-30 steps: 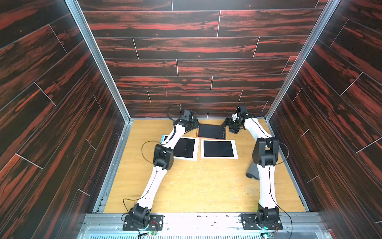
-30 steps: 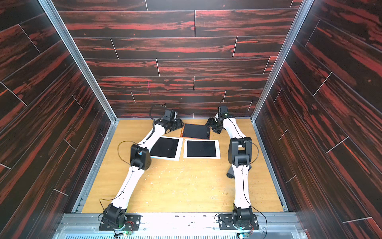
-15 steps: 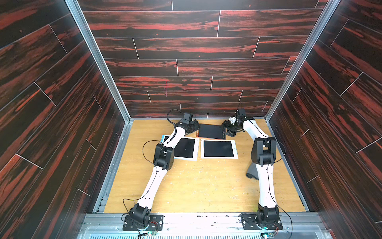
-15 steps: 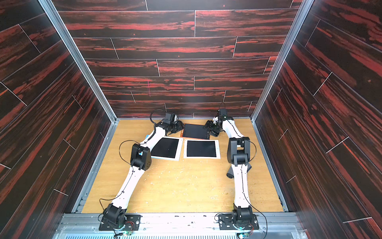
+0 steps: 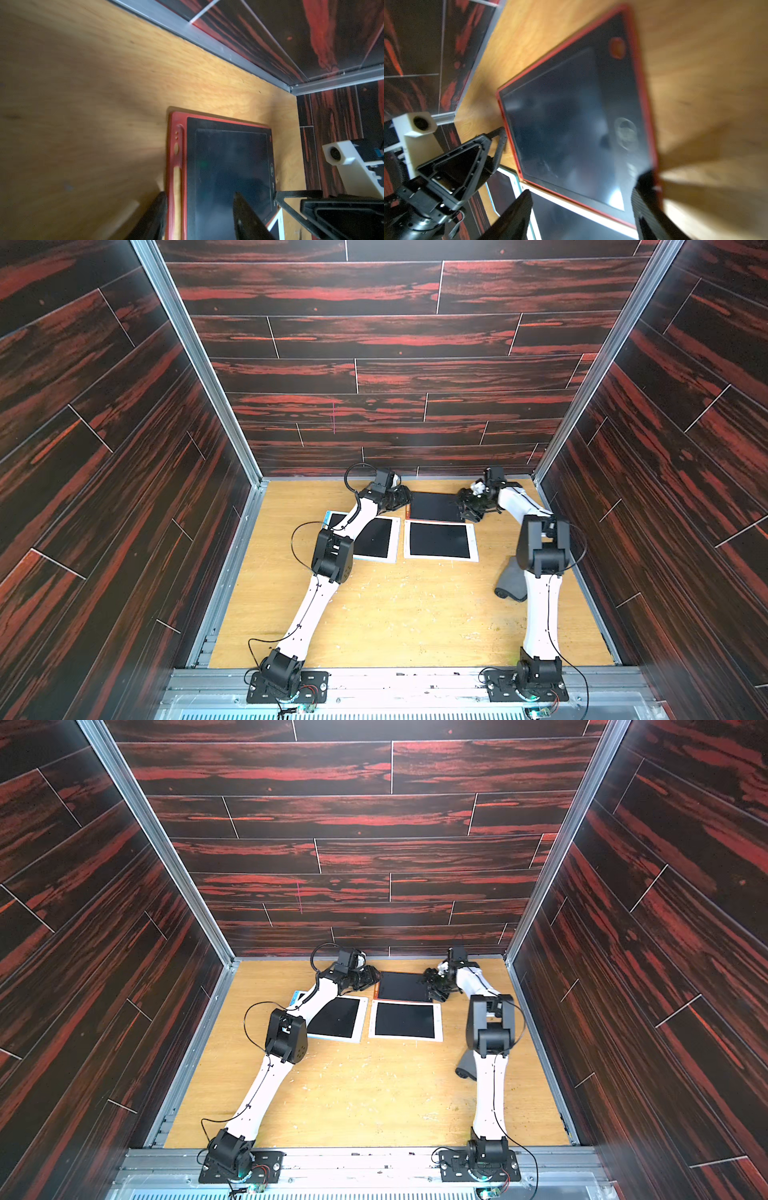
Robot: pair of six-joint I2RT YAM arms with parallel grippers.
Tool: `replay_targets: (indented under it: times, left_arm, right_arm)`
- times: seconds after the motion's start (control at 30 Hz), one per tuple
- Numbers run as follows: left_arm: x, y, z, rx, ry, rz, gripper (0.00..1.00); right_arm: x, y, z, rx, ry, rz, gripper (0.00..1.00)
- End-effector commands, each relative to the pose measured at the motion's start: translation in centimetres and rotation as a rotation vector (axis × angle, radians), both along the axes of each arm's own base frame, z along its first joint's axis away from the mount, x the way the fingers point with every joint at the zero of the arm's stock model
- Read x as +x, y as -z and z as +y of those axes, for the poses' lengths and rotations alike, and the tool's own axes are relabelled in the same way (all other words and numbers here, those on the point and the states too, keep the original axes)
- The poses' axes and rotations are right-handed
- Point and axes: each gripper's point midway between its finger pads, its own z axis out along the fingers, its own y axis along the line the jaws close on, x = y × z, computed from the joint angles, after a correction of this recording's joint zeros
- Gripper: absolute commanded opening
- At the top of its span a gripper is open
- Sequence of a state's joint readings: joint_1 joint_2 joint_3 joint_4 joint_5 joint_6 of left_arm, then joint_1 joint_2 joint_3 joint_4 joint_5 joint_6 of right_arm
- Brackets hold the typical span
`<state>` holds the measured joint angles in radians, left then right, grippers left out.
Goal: Wipe the drawing tablet
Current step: Move the drawing tablet to the center of the board.
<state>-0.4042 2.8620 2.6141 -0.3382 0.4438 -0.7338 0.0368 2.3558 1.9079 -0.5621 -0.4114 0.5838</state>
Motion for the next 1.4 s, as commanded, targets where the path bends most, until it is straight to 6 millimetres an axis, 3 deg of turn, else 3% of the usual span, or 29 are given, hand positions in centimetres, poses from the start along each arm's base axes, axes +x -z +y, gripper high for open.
replay_targets:
  times: [0.0,0.33,0.8,1.07,1.23,1.37]
  left_arm:
    - [-3.2,4.2,-0.1,0.055,0.027,0.164,0.53]
    - [-3.8,4.9,0.0,0.066,0.040,0.184,0.53]
    - [-8.0,6.1,0.2,0.066,0.114,0.261,0.47]
    - [-8.7,5.9,0.6,0.068,0.101,0.258,0.47]
    - [-8.4,5.8,0.6,0.066,0.094,0.254,0.47]
    - [-8.2,6.0,0.5,0.061,0.093,0.263,0.47]
  right_arm:
    - [0.9,-2.0,-2.0,0.011,0.055,-0.059,0.77]
    - [0.6,0.9,-0.7,0.099,0.031,0.012,0.77]
    - [-2.9,2.5,1.5,0.136,-0.008,0.048,0.77]
    - [-2.6,0.6,-1.9,-0.012,0.051,0.000,0.77]
    - [-2.6,0.7,-4.4,-0.098,0.114,-0.006,0.77]
    - [-2.1,1.5,-3.6,-0.035,0.097,0.002,0.77]
